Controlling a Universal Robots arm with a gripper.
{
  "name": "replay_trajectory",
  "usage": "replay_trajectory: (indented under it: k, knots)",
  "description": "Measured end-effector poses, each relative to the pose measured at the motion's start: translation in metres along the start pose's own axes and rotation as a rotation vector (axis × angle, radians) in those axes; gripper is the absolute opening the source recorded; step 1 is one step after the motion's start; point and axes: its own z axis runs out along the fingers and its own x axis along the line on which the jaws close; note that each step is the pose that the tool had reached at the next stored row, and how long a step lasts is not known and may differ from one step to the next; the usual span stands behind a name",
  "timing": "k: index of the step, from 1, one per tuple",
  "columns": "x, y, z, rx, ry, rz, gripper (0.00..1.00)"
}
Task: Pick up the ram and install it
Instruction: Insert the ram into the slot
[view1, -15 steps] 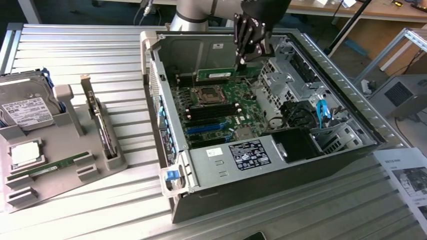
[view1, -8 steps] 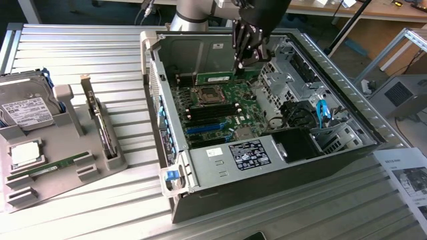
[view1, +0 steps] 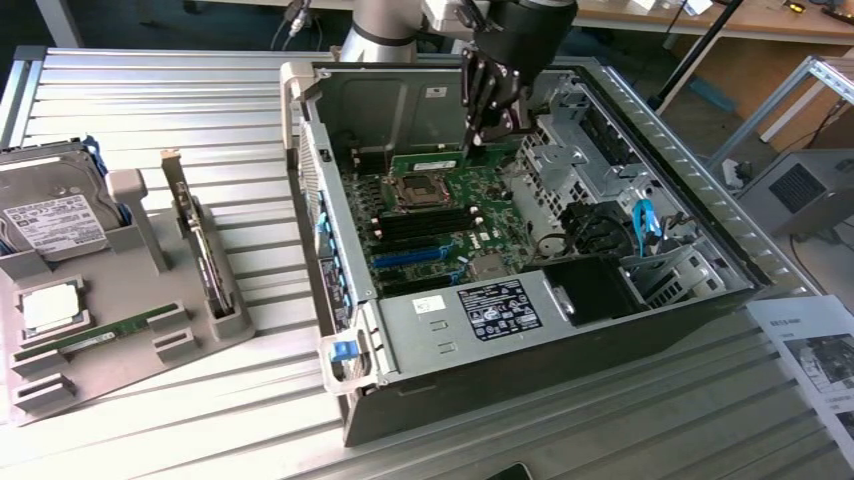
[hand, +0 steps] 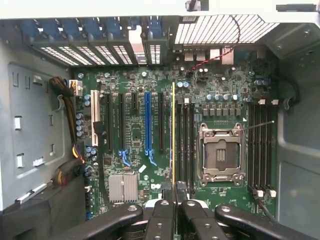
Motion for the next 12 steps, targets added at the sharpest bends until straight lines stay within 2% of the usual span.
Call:
replay_trajectory:
  k: [4,12]
  knots:
    - [0.0,0.0002,0.0114,0.0,0.0002,0.007,0.12]
    - [-0.001,0.0004,0.026,0.0,0.0004,0.02,0.12]
